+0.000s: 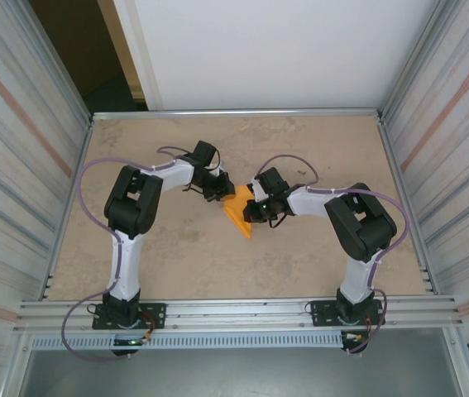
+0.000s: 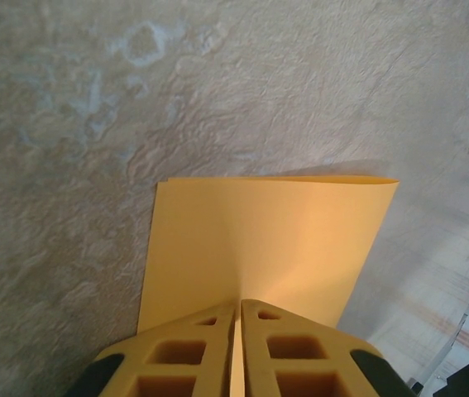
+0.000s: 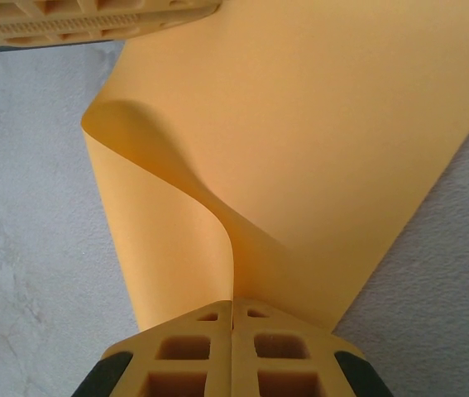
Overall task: Fold a paper plane with a square sheet of paper (pick it up from the middle)
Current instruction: Third fold the triangle at the center of the table.
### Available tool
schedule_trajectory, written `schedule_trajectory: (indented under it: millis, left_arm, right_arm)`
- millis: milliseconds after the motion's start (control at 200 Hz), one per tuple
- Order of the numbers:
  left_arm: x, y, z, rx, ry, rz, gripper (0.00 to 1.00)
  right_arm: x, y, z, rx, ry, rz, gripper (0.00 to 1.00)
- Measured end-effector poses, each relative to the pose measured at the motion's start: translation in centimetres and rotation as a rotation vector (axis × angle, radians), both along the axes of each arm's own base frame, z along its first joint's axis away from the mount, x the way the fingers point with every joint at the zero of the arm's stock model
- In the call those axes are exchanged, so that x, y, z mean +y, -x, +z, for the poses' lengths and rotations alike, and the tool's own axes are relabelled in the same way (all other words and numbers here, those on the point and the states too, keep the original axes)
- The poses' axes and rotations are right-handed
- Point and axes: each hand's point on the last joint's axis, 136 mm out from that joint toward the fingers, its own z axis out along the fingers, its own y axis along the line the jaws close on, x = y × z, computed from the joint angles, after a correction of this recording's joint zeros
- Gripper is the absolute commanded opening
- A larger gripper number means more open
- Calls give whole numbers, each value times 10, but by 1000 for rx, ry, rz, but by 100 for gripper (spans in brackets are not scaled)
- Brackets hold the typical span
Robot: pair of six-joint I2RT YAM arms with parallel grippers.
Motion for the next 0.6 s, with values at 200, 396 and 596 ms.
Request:
schedule_trajectory:
  millis: [200, 396, 596]
  left_arm:
    - [0, 0, 1, -3, 0, -4, 13]
    - [-3, 0, 3, -1, -4, -11, 15]
    - [-4, -1, 9, -13, -2, -10, 19]
  right_arm:
    - [0, 0, -1, 2, 1, 0, 5]
    - [0, 1, -1, 5, -1, 1, 5]
    - [-1, 0, -2, 9, -3, 0, 5]
